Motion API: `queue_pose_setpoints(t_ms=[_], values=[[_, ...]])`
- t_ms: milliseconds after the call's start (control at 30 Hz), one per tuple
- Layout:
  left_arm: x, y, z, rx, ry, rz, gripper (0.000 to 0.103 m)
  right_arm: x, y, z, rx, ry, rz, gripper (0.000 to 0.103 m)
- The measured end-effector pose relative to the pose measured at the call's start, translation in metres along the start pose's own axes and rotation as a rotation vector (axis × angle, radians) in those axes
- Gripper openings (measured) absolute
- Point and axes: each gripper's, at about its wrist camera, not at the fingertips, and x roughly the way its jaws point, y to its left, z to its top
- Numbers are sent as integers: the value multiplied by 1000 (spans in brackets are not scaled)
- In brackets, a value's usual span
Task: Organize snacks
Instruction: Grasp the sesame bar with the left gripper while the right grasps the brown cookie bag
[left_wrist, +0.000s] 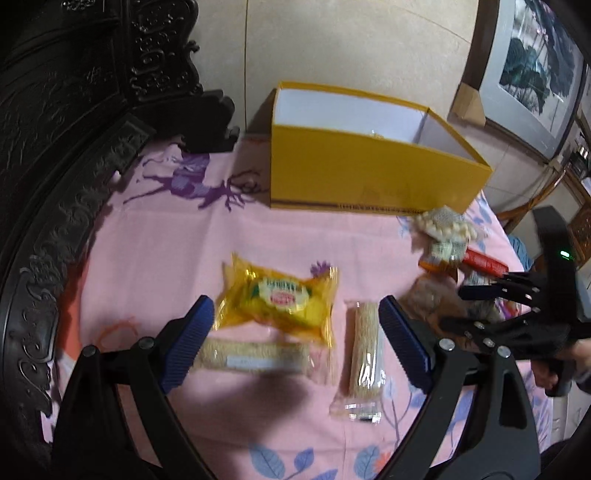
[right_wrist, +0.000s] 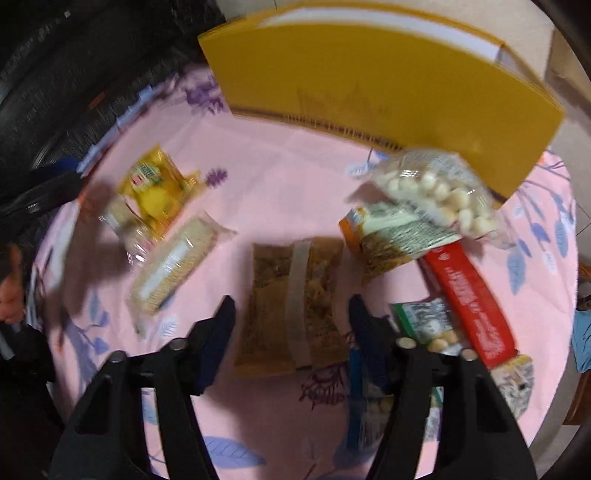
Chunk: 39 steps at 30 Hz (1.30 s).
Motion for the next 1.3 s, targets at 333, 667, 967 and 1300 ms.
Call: queue_pose_setpoints(t_ms=[333, 667, 967, 1300], values=[[17, -58, -27, 179, 35, -104, 92, 3, 0, -11, 71, -6, 8, 35], [57, -81, -43, 252, 87, -149, 83, -8, -18, -32, 206, -27, 72, 35], [73, -73, -58, 256, 135, -127, 52, -9, -20, -35, 196, -41, 85, 35], [60, -61, -55, 199, 112, -113, 30, -9, -12, -35, 193, -41, 48, 34]])
